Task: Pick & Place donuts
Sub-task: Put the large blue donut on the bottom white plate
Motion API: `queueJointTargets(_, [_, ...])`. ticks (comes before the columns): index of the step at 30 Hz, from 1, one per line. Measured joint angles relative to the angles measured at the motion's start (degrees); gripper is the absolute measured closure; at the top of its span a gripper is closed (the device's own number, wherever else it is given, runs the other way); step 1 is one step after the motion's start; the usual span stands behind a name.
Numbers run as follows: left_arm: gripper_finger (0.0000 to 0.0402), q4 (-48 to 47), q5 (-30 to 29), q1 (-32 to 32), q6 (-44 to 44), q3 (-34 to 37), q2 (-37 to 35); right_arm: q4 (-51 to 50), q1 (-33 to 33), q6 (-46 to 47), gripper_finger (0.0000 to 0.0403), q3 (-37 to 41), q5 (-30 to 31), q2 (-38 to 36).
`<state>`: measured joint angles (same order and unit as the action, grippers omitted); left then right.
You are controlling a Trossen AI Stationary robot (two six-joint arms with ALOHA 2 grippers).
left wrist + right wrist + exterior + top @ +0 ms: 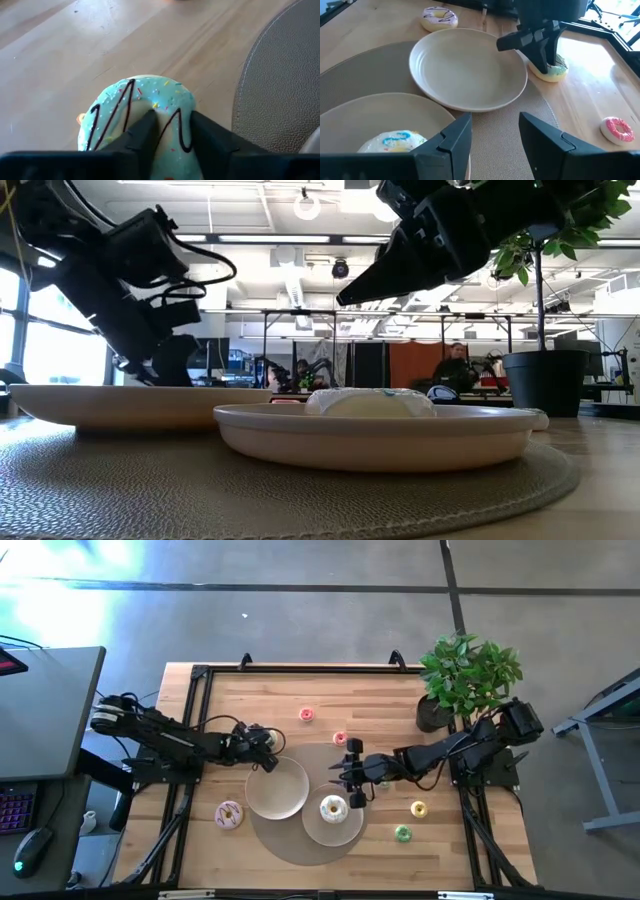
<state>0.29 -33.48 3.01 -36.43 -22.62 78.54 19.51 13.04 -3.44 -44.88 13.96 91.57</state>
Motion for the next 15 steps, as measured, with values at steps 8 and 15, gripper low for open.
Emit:
queueJointTargets(8, [0.0381, -0.8, 4.7, 0.0, 6.2, -6.4, -3.1, 0.0, 0.0, 0.8, 0.0242, 0.0, 0.0, 0.0])
queueJointTargets(15, [0.0396, -1.3, 14.9, 6.3, 18.1, -21.9, -0.5, 0.0, 0.0, 1.9, 0.0242, 0.0, 1.3, 0.0])
